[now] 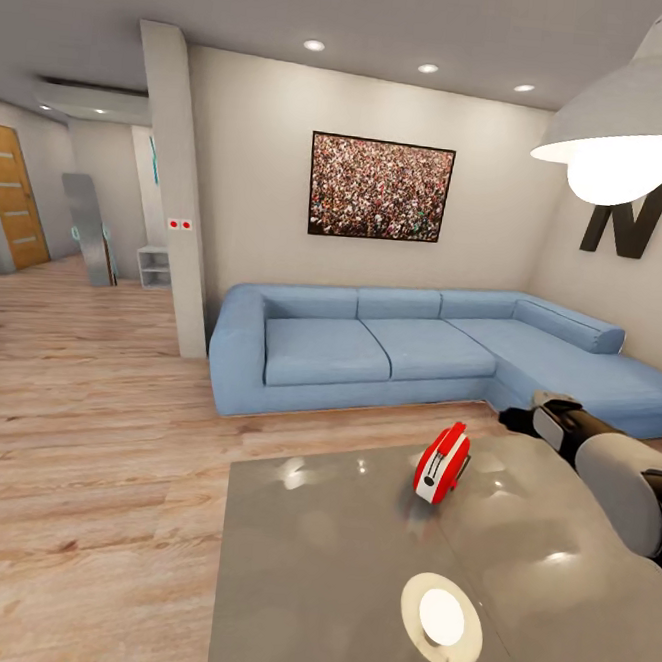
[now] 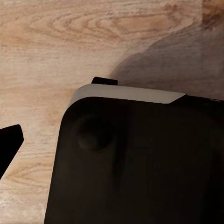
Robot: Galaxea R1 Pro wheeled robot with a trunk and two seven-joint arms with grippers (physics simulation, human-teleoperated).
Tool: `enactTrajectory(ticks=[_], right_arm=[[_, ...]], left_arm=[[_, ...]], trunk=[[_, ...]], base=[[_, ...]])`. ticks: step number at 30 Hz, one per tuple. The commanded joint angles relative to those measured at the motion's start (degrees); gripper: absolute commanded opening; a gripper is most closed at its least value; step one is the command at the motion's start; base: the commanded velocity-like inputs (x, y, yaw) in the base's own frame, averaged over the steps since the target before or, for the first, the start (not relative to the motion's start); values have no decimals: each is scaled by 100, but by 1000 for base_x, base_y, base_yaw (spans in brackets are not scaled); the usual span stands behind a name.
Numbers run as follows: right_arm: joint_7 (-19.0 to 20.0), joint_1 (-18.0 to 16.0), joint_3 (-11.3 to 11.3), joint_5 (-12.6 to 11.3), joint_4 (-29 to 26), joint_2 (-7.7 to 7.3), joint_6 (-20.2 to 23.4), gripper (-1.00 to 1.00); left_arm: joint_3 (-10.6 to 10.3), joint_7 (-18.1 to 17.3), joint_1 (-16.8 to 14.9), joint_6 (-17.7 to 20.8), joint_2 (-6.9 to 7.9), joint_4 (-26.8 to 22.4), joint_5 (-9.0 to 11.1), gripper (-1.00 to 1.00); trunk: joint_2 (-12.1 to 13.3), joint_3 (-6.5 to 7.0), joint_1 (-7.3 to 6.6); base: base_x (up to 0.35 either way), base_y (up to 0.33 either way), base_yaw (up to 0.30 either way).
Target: Turn on the radio receiver that's on the table in the living room.
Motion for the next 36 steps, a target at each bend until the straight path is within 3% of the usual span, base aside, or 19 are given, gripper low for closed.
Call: enactTrajectory(ticks=[1,26,30,36], right_arm=[[13,-4,1,0,5,3,1,100],[185,-18,43,2,-228,34,57,100],[186,-18,44,-5,-226,128,77,100],[177,-18,42,-31,-214,419,103,100]], left_arm=[[0,1,0,0,0,0,0,100],[0,-1,0,0,0,0,0,100],[0,3,0,0,0,0,0,100],[0,4,0,0,0,0,0,100]], trunk=[[0,0,0],[0,0,0],[0,0,0],[0,0,0]], base=[[0,0,0],[0,0,0],[0,0,0],[0,0,0]])
